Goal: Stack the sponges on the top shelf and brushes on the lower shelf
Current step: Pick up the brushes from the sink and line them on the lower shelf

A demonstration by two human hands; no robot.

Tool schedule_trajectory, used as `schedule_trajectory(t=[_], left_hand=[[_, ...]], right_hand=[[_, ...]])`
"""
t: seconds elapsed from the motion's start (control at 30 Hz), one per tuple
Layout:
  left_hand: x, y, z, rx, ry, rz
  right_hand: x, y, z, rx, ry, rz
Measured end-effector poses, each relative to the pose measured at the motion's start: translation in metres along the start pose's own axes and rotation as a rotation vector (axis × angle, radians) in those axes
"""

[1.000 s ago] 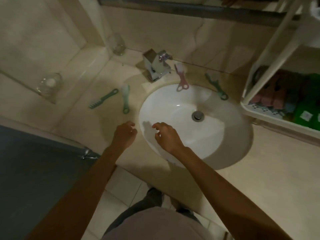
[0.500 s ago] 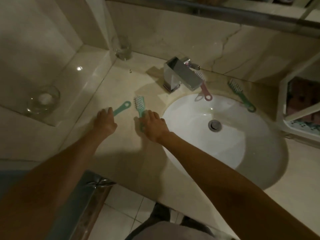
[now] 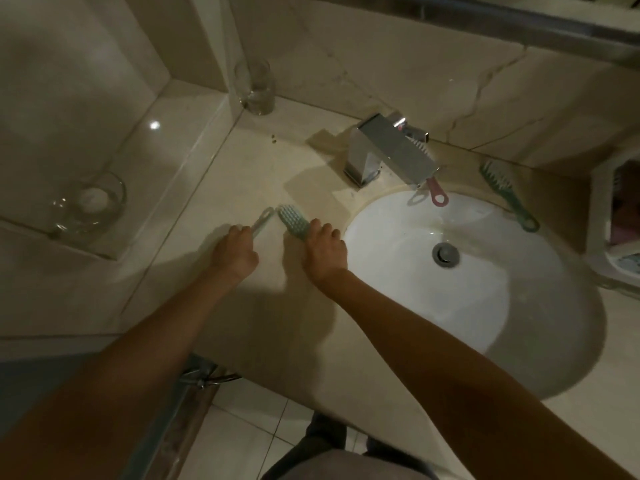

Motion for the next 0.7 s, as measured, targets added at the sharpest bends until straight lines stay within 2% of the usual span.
schedule_trajectory(t=[0.13,0.27,0.33,0.5,0.7], left_hand=[[0.012,-0.003,-0.019,0.148,-0.036,-0.136],[0.038,0.007,-0.067,0.24,-0.215,-0.284],[0.049,0.009,-0.095,0.276,-0.294,-0.287],[0.074,0.002,-0.188,0.287,-0.572,-0.158],[0.097,-0.003,-0.283,0.245,-0.615,-0.17]], right_hand=[[0.004,-0.003,-0.019,0.142,-0.019,0.049],[0.017,0.003,-0.054,0.177,0.038,0.123],[0.027,0.013,-0.076,0.124,0.047,0.146],[0.055,0.063,-0.143,0.024,0.084,0.01],[0.096,0.123,-0.233,-0.111,0.065,-0.017]])
Point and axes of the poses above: each hand's wrist, its own x-axis away from the middle knuckle, its own y-axis out of the back of the hand, z = x × y, the point moved 7 cm from there along -x, towards the middle knuckle, and after that the axes turned 12 degrees about -y, right-handed, at the moved point
